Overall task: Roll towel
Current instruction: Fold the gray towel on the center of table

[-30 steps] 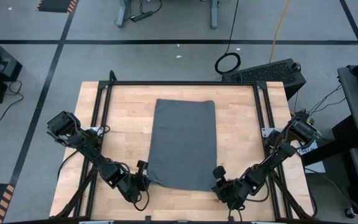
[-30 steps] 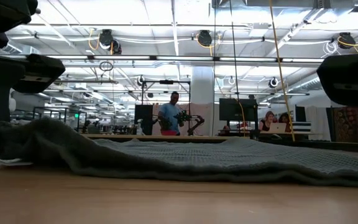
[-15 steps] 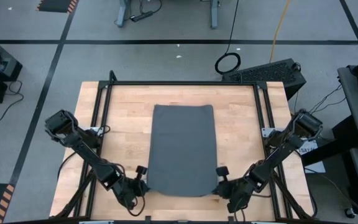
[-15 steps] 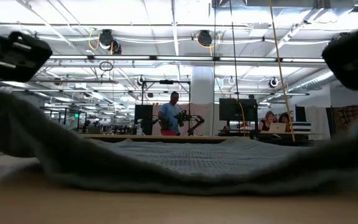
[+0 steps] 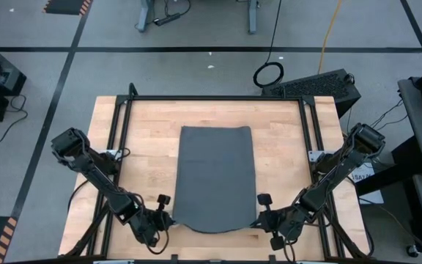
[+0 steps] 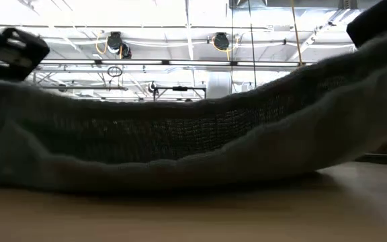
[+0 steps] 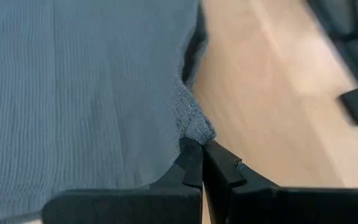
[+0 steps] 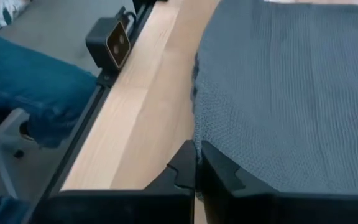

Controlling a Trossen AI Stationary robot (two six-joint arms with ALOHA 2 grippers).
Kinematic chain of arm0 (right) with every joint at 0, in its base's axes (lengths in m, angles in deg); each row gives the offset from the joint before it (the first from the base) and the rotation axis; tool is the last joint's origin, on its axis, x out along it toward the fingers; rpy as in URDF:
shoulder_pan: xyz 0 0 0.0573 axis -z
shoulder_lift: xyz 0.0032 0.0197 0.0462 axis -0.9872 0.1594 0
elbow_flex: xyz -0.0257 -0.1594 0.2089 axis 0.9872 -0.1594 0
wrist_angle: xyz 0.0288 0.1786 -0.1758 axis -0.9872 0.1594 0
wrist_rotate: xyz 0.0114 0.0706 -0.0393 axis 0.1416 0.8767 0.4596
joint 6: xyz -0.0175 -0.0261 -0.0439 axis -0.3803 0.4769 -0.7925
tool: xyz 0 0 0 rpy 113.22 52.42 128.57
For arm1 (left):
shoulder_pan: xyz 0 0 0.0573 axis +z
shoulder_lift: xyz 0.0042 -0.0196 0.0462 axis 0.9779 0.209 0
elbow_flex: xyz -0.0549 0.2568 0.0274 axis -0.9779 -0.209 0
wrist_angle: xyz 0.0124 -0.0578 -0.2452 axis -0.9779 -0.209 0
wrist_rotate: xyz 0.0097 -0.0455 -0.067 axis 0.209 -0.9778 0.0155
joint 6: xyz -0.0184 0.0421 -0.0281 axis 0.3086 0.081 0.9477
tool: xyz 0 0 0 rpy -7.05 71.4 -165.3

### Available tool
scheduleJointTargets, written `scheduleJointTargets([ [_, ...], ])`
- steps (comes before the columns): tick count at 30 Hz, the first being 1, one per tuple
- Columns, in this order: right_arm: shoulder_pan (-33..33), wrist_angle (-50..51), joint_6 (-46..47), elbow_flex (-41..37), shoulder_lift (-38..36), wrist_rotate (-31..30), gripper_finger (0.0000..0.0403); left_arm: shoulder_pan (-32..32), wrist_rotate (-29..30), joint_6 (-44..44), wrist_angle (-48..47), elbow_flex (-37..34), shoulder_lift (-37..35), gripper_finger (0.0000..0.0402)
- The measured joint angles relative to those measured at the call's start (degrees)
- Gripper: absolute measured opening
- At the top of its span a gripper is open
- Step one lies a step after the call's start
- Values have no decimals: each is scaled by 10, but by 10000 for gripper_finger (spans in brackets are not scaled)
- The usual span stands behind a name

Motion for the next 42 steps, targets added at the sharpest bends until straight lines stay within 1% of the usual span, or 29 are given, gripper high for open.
scheduleJointTargets([
  [6, 0, 6, -4, 0, 0, -1, 1, 1, 8, 3, 7, 0, 37, 2],
  [8, 1, 6, -4, 0, 0, -1, 1, 0, 24, 16, 13, 0, 49, 9],
  [11, 1, 6, -3, 0, 0, -2, 1, 1, 45, 21, 30, 0, 67, 32],
  [16, 1, 8, -2, 0, 0, -15, 1, -4, 81, 44, 38, 0, 89, 85],
  [21, 2, 10, -1, 0, 0, -16, 1, -11, 110, 61, 35, 0, 93, 137],
  [24, 4, 11, 2, 0, 0, -16, 1, -16, 123, 60, 37, 0, 93, 158],
  [26, 4, 12, 2, 0, 0, -16, 1, -19, 131, 60, 36, 0, 93, 165],
  [29, 6, 12, 2, 0, 0, -17, 1, -19, 134, 60, 34, 0, 93, 167],
  [31, 6, 12, 2, 0, 0, -17, 1, -19, 138, 60, 34, 0, 93, 161],
  [38, 6, 12, 7, 0, 0, -17, 1, -19, 144, 45, 42, 0, 93, 103],
  [42, 6, 12, 9, 0, 0, -17, 1, -20, 144, 44, 46, 0, 93, 82],
])
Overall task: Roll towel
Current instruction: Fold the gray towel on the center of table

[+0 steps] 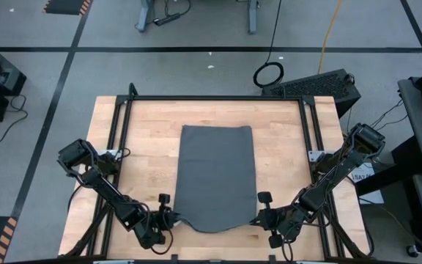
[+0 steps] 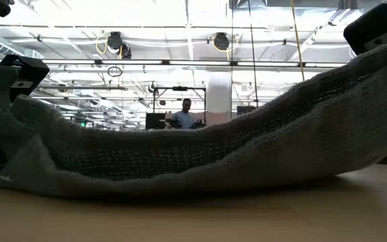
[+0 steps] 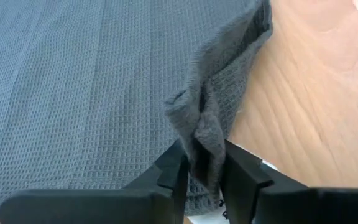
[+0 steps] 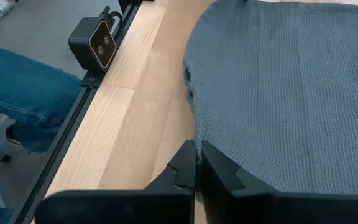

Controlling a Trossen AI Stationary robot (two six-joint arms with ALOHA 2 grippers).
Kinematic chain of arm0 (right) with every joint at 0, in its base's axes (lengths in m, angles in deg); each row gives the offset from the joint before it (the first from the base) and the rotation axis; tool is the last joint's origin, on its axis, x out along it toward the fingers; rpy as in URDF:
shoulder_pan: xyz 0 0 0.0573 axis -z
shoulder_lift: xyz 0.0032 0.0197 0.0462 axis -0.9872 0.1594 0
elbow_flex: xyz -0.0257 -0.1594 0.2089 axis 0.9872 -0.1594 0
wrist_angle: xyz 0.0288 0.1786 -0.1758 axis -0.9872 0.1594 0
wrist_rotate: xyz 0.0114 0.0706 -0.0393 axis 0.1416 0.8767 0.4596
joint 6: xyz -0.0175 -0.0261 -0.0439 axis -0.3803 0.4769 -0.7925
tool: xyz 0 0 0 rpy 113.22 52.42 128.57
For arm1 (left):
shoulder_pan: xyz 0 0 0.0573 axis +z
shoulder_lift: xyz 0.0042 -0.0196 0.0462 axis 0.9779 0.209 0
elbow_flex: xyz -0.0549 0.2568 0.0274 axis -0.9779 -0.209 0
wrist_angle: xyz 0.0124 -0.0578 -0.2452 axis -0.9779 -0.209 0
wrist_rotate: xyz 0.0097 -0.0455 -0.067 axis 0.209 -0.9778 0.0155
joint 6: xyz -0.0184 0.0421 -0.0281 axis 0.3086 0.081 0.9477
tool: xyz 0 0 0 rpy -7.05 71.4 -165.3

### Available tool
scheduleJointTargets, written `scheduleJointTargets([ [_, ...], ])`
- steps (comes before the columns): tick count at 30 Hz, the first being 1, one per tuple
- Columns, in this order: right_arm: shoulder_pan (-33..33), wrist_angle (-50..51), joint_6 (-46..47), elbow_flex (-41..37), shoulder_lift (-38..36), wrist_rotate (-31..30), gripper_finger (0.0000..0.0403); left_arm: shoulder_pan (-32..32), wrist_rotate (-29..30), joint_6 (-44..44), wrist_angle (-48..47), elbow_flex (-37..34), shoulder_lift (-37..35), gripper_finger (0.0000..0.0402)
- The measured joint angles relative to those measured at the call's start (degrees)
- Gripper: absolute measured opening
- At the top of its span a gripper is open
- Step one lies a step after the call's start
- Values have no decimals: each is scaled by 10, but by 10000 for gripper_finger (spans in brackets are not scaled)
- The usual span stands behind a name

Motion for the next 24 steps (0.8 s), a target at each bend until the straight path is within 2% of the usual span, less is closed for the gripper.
scheduleJointTargets([
  [5, 0, 0, 0, 0, 0, 0, 1, -7, 2, -16, 11, 0, 0, 76],
  [10, 0, 0, 0, 0, 0, 0, 1, -21, 41, -62, 50, 0, 0, 76],
  [16, 0, 0, 0, 0, 0, 0, 1, -27, 51, -65, 52, 0, 0, 76],
  [24, 11, 1, 9, 0, 0, 2, 1, -37, 93, -90, 70, 0, 0, 76],
])
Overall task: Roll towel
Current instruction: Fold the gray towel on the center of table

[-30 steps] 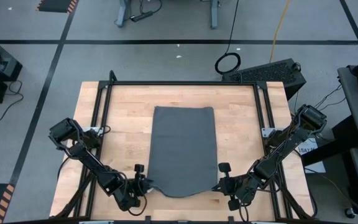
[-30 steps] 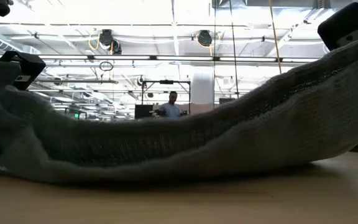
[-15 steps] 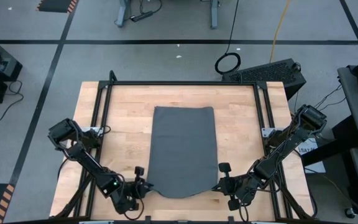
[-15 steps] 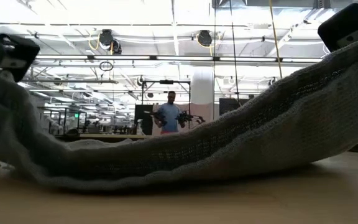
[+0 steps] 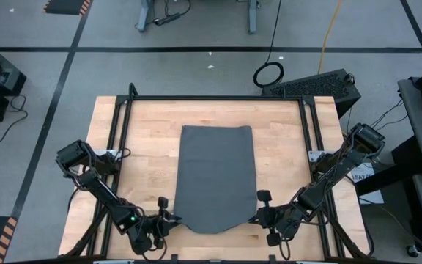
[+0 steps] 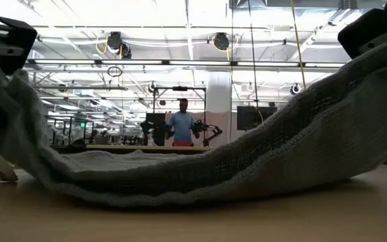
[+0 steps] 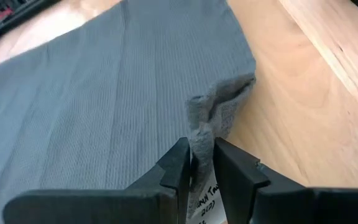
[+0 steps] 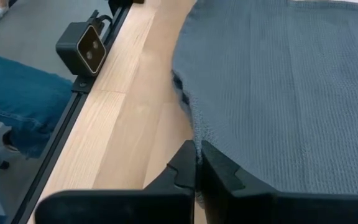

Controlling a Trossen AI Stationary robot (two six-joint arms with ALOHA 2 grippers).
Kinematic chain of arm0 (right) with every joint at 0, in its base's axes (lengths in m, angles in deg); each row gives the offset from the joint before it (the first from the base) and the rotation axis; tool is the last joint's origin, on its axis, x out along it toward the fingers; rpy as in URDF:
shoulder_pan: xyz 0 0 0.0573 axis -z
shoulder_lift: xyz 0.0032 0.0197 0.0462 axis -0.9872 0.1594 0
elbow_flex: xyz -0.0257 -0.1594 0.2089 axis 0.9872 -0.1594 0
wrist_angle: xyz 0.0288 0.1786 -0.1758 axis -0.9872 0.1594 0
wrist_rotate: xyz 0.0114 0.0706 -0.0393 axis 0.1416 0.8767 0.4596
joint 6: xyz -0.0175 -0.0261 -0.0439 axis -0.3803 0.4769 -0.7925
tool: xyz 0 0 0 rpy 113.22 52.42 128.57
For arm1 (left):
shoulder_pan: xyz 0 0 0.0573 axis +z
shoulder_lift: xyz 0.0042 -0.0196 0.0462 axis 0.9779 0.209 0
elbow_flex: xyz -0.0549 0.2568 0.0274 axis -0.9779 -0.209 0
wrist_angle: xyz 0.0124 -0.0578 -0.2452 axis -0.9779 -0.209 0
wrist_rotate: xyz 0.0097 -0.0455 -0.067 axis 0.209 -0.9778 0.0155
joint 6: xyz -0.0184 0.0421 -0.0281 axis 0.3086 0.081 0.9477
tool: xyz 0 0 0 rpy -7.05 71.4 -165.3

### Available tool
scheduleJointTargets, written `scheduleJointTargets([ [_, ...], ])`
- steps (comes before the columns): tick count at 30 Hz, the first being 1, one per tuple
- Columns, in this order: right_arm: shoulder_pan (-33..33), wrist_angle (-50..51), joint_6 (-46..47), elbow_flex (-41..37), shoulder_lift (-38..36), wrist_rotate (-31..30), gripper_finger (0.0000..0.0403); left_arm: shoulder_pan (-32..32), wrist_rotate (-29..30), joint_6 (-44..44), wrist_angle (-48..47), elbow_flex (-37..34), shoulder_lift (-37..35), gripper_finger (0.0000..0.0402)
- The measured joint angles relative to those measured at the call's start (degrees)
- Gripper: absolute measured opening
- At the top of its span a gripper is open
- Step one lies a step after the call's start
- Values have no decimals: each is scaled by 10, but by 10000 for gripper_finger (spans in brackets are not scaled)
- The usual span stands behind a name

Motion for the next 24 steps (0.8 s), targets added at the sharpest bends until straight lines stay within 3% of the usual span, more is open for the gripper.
scheduleJointTargets([
  [24, 3, 0, 2, 0, 0, 2, 1, 13, -13, -141, 78, 0, 0, 76],
])
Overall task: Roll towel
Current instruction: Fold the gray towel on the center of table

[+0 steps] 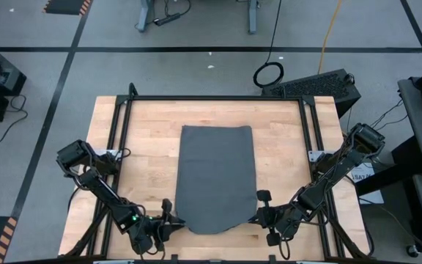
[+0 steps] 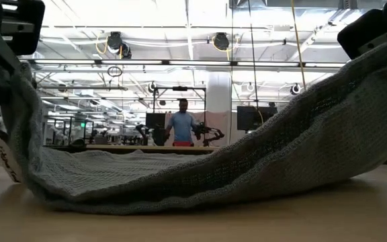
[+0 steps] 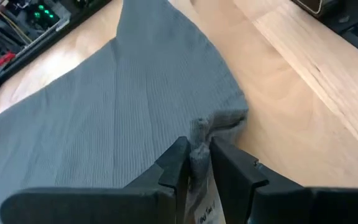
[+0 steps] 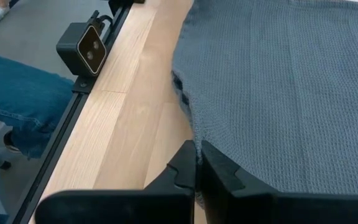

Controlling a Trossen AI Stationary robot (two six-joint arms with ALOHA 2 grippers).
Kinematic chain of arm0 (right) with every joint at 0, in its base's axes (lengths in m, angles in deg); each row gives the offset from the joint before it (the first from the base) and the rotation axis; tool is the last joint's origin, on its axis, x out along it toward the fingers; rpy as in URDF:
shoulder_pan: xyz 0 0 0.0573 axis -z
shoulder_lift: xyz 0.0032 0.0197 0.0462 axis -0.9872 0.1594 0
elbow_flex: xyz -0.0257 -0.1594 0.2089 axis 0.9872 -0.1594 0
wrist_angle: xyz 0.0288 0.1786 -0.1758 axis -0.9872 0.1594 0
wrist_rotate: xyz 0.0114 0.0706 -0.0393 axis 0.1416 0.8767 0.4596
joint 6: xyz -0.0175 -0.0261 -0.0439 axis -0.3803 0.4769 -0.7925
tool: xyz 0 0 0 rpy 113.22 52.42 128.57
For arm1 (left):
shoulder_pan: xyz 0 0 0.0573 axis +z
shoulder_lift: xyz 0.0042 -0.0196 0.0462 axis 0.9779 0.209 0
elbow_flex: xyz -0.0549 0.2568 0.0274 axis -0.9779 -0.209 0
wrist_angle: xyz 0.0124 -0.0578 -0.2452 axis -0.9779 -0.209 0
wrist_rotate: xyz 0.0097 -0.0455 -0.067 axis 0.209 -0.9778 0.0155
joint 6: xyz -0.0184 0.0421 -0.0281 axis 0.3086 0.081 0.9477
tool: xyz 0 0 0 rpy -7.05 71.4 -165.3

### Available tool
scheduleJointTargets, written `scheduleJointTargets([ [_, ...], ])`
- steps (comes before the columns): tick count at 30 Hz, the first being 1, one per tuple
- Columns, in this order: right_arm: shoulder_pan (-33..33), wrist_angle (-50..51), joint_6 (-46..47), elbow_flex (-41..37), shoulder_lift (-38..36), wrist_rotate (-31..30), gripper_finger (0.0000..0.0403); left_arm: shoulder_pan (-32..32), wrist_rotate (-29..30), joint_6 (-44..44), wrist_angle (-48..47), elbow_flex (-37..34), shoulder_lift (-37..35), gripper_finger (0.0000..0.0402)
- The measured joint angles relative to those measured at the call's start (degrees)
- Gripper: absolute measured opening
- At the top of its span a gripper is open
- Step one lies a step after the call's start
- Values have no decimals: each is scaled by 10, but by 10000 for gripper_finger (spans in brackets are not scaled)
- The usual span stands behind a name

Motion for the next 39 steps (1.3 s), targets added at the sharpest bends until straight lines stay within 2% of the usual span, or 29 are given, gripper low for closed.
scheduleJointTargets([
  [10, 0, 0, -1, 0, 0, 0, 1, 16, -73, -23, -9, 0, 0, 76],
  [15, 0, 0, -2, 0, 0, 0, 1, 15, -70, -26, -14, 0, 0, 89],
  [23, 0, 2, -2, 0, 0, 0, 1, -3, -63, -20, -34, 0, -2, 169],
  [29, 0, 12, 19, 0, 0, 0, 1, -35, -68, 71, -84, 13, -28, 218],
  [35, 0, 14, 22, 0, 0, 0, 1, -73, -66, 107, -212, 11, -9, 226],
  [39, 1, 14, 24, 0, 0, -4, 2, -84, 0, 108, -202, 12, 8, 210],
])
